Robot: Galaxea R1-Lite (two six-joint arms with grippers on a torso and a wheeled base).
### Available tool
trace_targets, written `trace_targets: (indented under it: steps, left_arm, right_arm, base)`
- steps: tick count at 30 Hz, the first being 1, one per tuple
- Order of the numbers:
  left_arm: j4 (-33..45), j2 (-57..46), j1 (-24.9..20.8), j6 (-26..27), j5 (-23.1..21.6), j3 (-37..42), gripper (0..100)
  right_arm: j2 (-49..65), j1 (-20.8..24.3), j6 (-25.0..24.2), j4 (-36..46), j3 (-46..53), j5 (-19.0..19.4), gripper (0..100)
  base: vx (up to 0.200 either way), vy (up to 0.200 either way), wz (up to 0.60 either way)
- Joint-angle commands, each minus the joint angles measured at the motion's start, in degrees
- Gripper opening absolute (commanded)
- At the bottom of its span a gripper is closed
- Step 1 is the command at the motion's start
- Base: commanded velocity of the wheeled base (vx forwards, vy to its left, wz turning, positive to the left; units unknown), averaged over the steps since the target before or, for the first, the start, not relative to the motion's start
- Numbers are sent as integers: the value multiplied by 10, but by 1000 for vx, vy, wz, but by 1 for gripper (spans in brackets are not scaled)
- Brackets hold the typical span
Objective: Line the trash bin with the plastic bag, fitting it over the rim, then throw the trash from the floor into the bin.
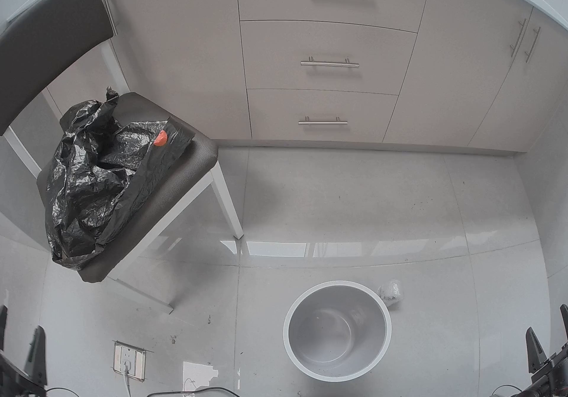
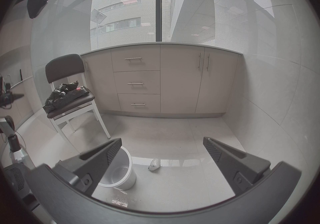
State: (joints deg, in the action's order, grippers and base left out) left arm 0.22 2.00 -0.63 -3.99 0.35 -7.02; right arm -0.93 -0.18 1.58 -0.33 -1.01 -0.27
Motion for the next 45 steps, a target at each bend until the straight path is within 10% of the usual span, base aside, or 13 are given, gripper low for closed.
trace_targets:
  steps: [1,24,45]
  left_arm:
    - [20,89,-16,-15,3,-107,100]
    - [-34,229,-149,-21,3,-35,100]
    - [-29,176,-170,-50,2,34,100]
  right_arm:
    - [9,0,2,-1,9,3,100]
    - [9,1,6,-1,9,5,100]
    - [9,3,3,-1,10,6,100]
  base:
    - [0,0,0]
    - [0,0,0]
    - [0,0,0]
